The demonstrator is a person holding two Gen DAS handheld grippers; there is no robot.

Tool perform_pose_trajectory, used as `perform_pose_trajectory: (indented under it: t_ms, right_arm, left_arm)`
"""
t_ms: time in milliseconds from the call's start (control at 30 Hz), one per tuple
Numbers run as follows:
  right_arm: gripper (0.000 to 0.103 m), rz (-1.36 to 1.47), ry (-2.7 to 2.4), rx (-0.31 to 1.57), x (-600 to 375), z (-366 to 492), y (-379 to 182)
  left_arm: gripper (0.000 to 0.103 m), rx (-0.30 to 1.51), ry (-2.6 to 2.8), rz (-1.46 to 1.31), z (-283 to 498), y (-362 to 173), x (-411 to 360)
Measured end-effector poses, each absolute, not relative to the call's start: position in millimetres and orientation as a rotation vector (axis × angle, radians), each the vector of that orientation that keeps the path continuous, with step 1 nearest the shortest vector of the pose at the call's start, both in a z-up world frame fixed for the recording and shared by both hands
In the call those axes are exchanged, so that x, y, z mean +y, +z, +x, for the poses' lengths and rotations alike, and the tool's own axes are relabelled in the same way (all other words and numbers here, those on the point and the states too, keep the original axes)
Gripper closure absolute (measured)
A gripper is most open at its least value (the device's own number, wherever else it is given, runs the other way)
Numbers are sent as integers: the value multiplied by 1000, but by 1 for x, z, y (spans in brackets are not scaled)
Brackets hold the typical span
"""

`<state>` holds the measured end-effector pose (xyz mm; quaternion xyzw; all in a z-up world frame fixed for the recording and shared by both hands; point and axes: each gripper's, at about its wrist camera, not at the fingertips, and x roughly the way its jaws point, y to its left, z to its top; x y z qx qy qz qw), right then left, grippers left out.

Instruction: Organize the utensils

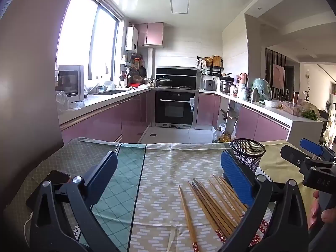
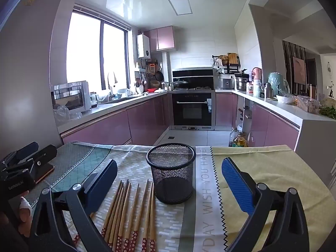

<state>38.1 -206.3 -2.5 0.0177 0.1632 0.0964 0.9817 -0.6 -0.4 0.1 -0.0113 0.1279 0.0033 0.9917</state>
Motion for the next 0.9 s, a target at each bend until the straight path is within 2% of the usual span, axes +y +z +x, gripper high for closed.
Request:
perform_pose_trajectory:
  t_ms: [300, 900]
  right_arm:
    - [7, 53, 197, 296, -205, 32, -3]
    - [7, 63, 210, 291, -210, 29, 2]
  left_arm:
    - [6, 266, 11, -16, 8, 13, -9]
    - [6, 216, -2, -5, -8, 3, -7]
